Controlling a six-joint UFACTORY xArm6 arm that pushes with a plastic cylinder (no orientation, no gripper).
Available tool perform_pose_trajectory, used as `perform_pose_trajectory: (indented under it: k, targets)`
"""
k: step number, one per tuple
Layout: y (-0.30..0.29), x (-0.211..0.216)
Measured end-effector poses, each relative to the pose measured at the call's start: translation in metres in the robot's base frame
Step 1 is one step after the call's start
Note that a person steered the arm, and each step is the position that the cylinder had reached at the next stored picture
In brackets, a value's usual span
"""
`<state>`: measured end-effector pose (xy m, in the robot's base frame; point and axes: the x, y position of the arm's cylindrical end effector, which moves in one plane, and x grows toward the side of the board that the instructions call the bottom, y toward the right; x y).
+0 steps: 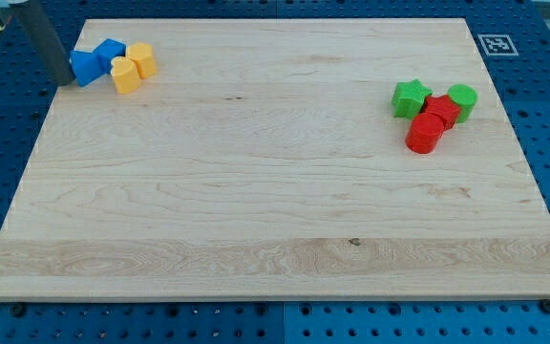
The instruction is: Move blue triangle above the yellow heart
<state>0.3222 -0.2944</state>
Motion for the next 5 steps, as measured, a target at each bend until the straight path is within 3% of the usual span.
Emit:
perform_pose_trajectory:
  k: [5]
  targets:
    - [0.023, -0.016]
